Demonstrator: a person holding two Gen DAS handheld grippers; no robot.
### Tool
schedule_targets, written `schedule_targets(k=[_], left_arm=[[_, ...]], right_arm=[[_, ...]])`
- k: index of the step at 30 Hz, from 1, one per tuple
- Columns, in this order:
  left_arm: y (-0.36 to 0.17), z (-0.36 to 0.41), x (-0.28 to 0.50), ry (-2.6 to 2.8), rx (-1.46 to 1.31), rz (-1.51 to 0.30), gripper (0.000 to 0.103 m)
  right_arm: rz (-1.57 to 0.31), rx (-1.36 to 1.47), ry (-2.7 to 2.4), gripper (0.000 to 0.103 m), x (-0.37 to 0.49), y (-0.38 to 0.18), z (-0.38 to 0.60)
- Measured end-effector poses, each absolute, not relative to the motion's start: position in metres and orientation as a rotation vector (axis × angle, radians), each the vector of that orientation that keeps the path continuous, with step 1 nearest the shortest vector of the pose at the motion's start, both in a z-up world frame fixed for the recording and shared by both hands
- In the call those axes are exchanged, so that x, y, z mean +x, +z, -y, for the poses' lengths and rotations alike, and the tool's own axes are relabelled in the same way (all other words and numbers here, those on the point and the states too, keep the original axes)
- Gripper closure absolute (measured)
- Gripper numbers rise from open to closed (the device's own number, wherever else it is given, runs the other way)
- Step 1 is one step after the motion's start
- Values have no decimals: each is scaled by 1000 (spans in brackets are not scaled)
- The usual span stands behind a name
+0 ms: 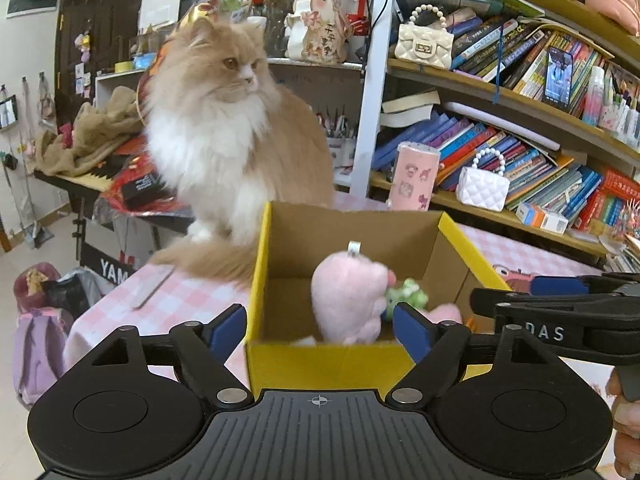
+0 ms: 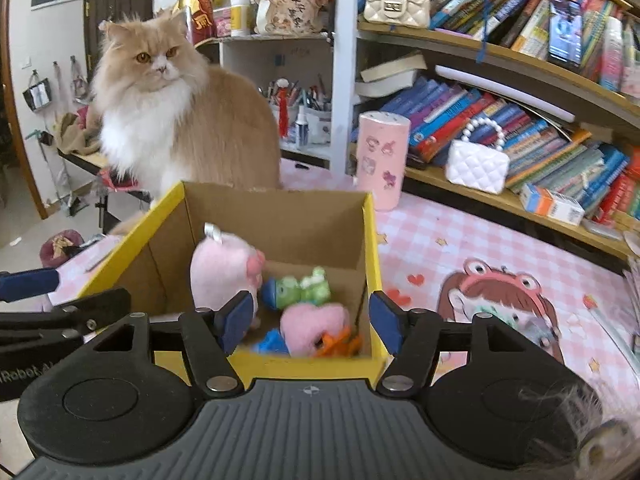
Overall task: Organize objects
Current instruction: 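Open the right tool to drop the pom-pom while the left tool releases the binder clip into the box, then withdraw both open tools from the yellow box toward the grey truck and green clip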
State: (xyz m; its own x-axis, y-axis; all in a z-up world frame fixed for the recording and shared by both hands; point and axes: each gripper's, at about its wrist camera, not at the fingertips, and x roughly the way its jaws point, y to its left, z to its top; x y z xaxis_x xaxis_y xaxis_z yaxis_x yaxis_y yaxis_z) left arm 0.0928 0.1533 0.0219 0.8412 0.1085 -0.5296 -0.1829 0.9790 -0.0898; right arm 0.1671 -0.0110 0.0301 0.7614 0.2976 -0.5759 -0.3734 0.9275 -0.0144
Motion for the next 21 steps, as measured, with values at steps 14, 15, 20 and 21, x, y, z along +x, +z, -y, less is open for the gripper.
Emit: schedule_targets(k=[14, 15, 20, 21], left_arm=[[6, -154, 26, 144, -140, -649, 12], [5, -153, 22, 139, -136, -656, 12], [0, -147, 9, 105, -121, -692, 11], [-2, -145, 7, 97, -117, -702, 10]], right_arm=[[-677, -155, 310, 30, 87, 7, 12], [-683, -153, 308, 30, 81, 5, 12], [-708, -142, 280, 25, 59, -3, 17], [-713, -140, 272, 25, 56, -5, 18]])
